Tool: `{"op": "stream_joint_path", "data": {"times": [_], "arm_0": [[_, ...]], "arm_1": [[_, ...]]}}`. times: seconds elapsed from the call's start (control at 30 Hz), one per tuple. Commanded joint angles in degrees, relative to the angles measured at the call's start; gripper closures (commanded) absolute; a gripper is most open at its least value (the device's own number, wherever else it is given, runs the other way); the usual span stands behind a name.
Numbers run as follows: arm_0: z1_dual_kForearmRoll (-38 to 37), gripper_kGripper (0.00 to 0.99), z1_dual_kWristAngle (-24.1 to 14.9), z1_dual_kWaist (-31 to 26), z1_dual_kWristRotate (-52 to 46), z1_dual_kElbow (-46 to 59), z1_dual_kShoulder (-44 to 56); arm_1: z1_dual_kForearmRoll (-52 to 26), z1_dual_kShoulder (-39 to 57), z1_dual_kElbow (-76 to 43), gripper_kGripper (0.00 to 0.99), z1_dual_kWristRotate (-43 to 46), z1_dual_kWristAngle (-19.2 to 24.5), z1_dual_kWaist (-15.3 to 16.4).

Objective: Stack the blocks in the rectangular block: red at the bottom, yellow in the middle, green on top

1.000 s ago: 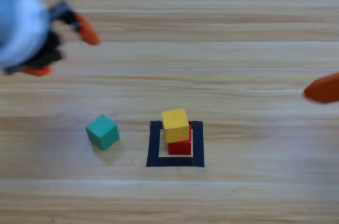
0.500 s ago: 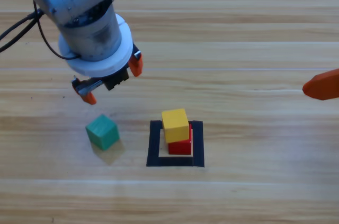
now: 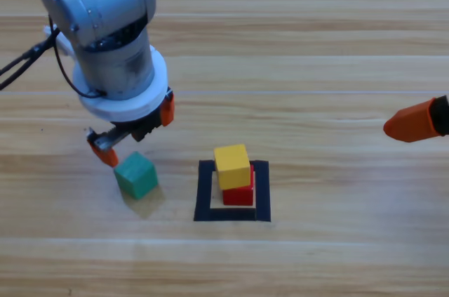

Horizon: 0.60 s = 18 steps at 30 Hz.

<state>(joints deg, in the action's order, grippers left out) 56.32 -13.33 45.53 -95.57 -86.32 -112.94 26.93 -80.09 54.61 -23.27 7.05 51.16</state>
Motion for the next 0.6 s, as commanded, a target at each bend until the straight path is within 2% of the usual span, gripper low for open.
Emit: {"op": "stream_joint_path", "data": {"times": [0.03, 0.27, 0.6], "arm_0": [[0.0, 0.113, 2.3, -1.8, -0.4, 2.4, -4.0], [-3.8, 0.114, 4.5, -3.3, -0.4, 6.1, -4.1], [-9.6, 0.113, 4.9, -4.1, -0.1, 10.9, -4.7]], "arm_1": [[-2.0, -4.2, -2.1, 0.000, 0.9, -0.2, -1.4], [-2.0, -4.7, -2.0, 0.000, 1.5, -0.2, -1.4], [-2.0, -5.9, -2.0, 0.000, 1.7, -0.2, -1.4]]}}
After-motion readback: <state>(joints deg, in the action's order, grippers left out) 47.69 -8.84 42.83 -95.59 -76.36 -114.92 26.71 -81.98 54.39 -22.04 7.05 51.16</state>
